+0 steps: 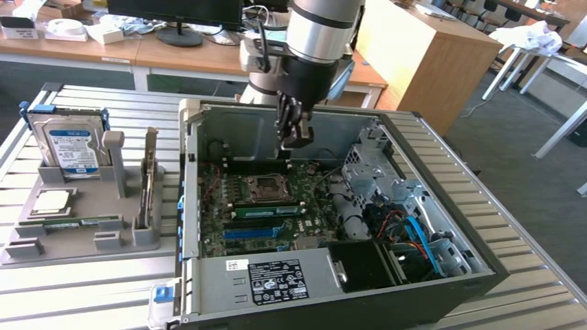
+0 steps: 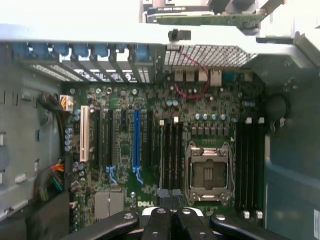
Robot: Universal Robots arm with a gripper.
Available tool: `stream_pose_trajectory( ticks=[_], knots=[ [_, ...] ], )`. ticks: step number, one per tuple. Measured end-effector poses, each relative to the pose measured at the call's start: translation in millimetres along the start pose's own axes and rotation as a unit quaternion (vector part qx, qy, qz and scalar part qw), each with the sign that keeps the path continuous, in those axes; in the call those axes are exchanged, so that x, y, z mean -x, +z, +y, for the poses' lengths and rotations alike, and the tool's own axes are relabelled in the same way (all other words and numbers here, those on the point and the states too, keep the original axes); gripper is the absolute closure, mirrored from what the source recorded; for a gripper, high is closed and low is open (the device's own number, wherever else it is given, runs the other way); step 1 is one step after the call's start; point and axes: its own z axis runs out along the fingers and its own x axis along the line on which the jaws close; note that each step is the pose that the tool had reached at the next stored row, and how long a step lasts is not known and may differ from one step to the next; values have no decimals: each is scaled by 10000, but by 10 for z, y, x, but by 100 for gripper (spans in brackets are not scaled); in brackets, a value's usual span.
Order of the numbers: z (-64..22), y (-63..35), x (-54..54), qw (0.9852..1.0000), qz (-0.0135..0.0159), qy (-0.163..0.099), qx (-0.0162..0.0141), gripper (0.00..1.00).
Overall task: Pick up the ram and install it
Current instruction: 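Press down the ram until it locks into place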
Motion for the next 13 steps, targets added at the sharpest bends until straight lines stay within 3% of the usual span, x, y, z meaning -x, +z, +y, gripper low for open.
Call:
stream_pose_trajectory(
  ticks=[8, 13],
  knots=[
    [-164, -3, -2, 10000, 0, -1, 0, 90],
    [-172, -4, -1, 10000, 0, 0, 0, 90]
  ],
)
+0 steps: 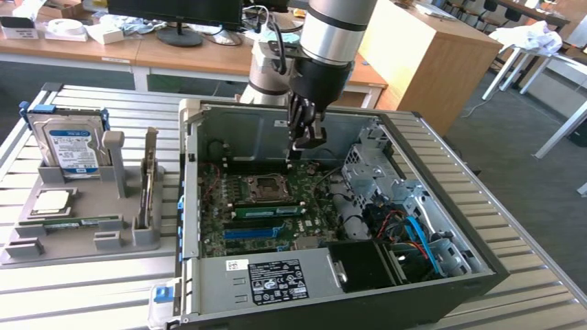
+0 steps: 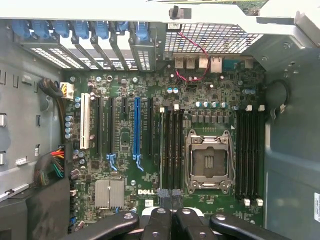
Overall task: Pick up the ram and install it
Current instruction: 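Press down the ram until it locks into place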
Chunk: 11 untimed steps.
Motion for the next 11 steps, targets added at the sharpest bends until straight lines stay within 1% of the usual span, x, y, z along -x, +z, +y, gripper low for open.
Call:
stream_pose_trajectory(
  ticks=[11],
  knots=[
    [0, 0, 0, 10000, 0, 0, 0, 90]
  ],
)
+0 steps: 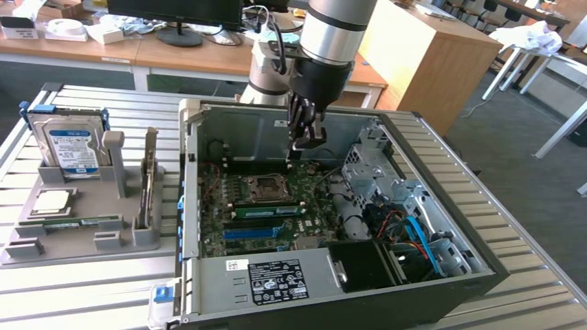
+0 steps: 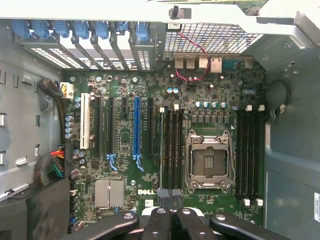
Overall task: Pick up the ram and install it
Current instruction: 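Press down the ram until it locks into place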
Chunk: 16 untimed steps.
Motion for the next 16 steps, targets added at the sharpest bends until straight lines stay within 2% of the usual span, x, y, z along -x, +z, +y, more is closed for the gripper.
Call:
stream_pose_trajectory(
  ticks=[8, 12, 16],
  knots=[
    [0, 0, 0, 10000, -1, 56, -1, 90],
    [0, 3, 0, 9994, -7, 346, -5, 90],
    [0, 6, 0, 9975, -14, 710, -10, 90]
  ],
)
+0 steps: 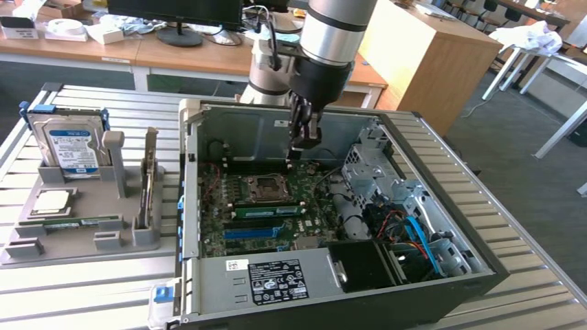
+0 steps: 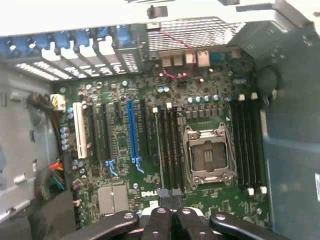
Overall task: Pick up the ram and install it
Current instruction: 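Press down the ram until it locks into place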
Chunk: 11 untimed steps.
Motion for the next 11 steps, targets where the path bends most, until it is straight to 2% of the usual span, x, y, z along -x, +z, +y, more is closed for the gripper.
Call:
stream_pose_trajectory(
  ticks=[3, 6, 11],
  knots=[
    [0, 3, 0, 9996, -5, 267, -4, 90],
    [0, 6, 0, 9985, -11, 539, -8, 90],
    [0, 12, 0, 9950, -21, 995, -15, 90]
  ],
)
